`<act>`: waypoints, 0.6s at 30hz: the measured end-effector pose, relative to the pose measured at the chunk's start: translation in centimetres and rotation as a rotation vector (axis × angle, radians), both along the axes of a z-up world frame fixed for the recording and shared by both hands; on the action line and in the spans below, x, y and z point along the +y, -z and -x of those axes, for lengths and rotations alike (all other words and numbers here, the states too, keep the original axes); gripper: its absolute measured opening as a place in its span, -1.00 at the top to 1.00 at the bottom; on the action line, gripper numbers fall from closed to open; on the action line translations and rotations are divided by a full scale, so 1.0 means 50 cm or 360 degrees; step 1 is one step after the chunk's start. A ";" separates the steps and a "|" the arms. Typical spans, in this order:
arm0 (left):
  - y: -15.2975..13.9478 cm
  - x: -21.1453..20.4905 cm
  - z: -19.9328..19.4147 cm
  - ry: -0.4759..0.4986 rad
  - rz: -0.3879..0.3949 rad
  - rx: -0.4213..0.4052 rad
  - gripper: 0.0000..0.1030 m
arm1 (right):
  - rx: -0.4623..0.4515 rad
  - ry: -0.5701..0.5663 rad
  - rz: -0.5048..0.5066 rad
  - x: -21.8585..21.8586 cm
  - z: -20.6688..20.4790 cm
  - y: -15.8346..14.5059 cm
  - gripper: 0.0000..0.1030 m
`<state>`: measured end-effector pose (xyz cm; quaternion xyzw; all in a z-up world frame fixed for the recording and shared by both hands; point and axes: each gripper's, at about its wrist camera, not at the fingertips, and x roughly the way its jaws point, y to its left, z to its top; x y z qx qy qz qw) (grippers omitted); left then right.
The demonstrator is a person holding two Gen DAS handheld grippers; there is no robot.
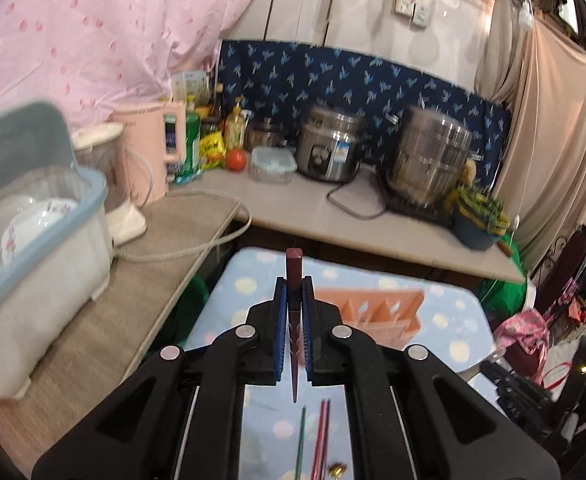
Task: Organize utensils
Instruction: 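Lift the chopstick and spoon and lower both into the pink holder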
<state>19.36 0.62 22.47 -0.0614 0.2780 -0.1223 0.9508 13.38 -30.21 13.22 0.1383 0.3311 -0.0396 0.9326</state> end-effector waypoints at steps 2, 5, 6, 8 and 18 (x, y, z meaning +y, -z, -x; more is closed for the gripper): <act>-0.042 -0.009 -0.017 0.0008 0.0035 -0.0070 0.87 | -0.0037 0.0007 0.0003 -0.006 -0.034 -0.017 0.88; -0.090 -0.025 -0.048 0.0007 0.0073 -0.0153 0.87 | -0.0088 0.0003 -0.0004 -0.009 -0.081 -0.038 0.88; -0.099 -0.031 -0.058 0.0009 0.0084 -0.0172 0.87 | -0.0108 0.0002 -0.0009 -0.010 -0.095 -0.044 0.88; -0.111 -0.045 -0.082 0.0005 0.0095 -0.0205 0.87 | -0.0133 -0.0004 0.0003 -0.008 -0.124 -0.053 0.88; -0.015 -0.098 -0.182 0.0016 0.0075 -0.0079 0.87 | -0.0040 -0.0011 0.0013 -0.010 -0.224 0.005 0.88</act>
